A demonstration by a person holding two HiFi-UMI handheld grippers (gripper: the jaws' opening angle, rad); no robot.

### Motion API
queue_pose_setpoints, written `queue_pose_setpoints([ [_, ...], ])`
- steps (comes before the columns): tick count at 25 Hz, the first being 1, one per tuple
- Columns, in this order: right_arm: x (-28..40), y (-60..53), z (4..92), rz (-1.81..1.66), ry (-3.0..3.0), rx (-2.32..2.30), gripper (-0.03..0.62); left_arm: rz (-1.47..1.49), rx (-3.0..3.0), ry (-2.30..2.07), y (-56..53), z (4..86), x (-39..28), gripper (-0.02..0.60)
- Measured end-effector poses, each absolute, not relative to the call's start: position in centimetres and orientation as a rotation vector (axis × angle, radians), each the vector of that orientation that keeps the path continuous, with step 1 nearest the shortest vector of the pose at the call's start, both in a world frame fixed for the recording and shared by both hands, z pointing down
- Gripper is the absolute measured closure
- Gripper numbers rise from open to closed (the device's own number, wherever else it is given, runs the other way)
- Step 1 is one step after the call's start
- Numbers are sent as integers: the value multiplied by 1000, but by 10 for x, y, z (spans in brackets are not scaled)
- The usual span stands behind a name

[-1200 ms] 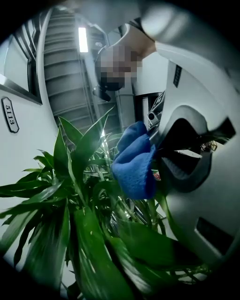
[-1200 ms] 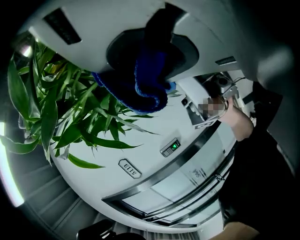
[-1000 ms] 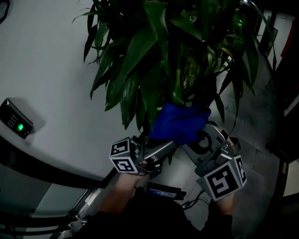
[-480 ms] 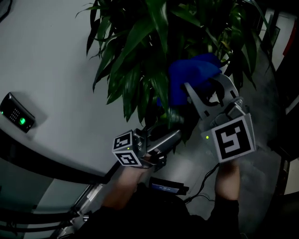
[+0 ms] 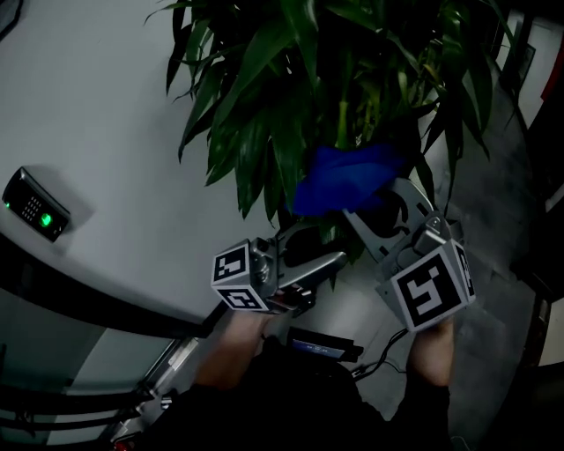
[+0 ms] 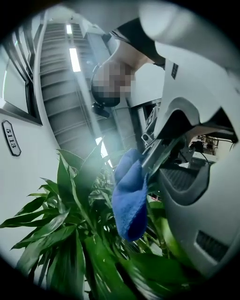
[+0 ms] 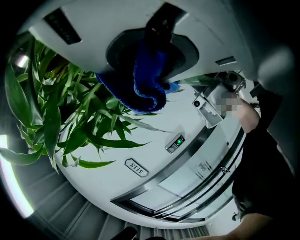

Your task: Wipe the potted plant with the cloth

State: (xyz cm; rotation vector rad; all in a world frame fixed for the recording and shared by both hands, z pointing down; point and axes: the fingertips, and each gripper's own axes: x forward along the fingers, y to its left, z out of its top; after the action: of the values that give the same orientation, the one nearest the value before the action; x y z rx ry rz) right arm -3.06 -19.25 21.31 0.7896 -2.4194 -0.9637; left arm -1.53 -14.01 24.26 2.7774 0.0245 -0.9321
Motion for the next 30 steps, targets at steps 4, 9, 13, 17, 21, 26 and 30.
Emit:
queue_pose_setpoints([
  [4, -23, -174, 220, -932, -2460, 783, 519, -951, 2775, 108, -127, 241, -11, 316],
  [9, -15, -158, 233, -887, -2504, 763, 519, -949, 2778, 112, -125, 245, -8, 251],
  [13, -14, -143, 251, -859, -2478, 670, 519, -902, 2801, 45, -129, 253, -2, 233],
  [17, -10, -132, 245, -905, -2465, 629, 519, -899, 2804, 11, -135, 254, -3, 232],
  [21, 5, -138, 184, -1032, -2545, 852, 519, -933, 2801, 14, -135, 248, -8, 229],
  [26, 12, -166, 116, -1154, -2645, 1100, 517, -1002, 2767, 44, -134, 240, -13, 222],
  [30, 11, -168, 71, -1244, -2754, 1241, 517, -1085, 2719, 91, -132, 233, -24, 202],
])
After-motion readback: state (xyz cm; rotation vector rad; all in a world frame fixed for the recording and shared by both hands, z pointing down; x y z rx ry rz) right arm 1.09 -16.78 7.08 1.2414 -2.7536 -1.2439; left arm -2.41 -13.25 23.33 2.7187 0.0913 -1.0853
